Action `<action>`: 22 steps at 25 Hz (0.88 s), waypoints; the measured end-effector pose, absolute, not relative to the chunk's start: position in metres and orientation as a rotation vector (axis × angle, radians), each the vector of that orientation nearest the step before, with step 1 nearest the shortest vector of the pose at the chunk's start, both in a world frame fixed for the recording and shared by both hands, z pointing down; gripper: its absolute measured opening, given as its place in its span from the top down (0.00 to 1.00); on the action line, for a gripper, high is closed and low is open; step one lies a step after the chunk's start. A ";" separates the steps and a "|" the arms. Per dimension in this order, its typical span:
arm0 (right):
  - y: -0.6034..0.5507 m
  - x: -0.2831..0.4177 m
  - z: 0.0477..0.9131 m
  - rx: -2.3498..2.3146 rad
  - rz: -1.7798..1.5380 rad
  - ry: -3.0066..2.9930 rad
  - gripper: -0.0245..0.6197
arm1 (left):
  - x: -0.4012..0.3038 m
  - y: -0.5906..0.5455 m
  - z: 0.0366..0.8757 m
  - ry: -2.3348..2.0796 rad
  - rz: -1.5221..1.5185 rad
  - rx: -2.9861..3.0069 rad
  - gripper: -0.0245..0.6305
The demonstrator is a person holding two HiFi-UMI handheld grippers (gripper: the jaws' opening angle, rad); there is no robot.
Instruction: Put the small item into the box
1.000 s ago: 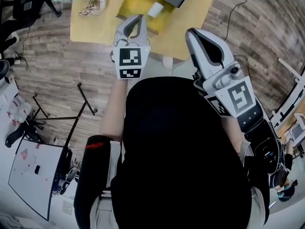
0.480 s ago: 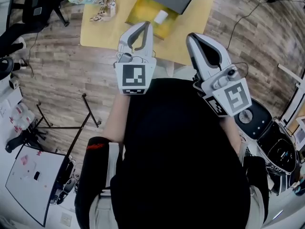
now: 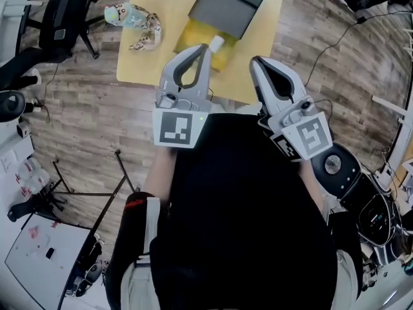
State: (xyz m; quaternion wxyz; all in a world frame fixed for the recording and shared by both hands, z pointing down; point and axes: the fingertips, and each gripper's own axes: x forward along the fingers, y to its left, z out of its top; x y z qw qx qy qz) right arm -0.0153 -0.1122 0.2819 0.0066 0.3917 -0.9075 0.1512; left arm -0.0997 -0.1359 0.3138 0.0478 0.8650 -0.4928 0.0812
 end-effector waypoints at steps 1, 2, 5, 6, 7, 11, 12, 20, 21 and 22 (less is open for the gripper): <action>-0.111 -0.014 0.280 1.234 0.464 -2.838 0.96 | -0.098 -0.134 0.307 -1.497 0.223 2.655 0.96; -0.110 -0.012 0.279 1.241 0.453 -2.836 0.96 | -0.096 -0.132 0.300 -1.492 0.197 2.669 0.96; -0.111 -0.006 0.273 1.264 0.412 -2.835 0.96 | -0.089 -0.127 0.279 -1.477 0.122 2.712 0.96; -0.111 -0.004 0.271 1.272 0.401 -2.836 0.96 | -0.086 -0.127 0.272 -1.474 0.099 2.732 0.96; -0.112 -0.001 0.268 1.281 0.391 -2.838 0.96 | -0.083 -0.126 0.266 -1.472 0.080 2.751 0.96; -0.112 0.005 0.257 1.302 0.353 -2.846 0.96 | -0.072 -0.122 0.242 -1.471 0.039 2.816 0.96; -0.111 0.006 0.253 1.300 0.335 -2.849 0.96 | -0.069 -0.120 0.234 -1.469 0.030 2.833 0.96; -0.111 0.004 0.231 1.338 0.265 -2.902 0.96 | -0.059 -0.110 0.211 -1.437 0.023 2.928 0.96; -0.112 0.003 0.230 1.340 0.263 -2.909 0.96 | -0.059 -0.109 0.211 -1.434 0.028 2.939 0.96; -0.112 0.003 0.229 1.339 0.257 -2.914 0.96 | -0.058 -0.109 0.210 -1.431 0.032 2.949 0.96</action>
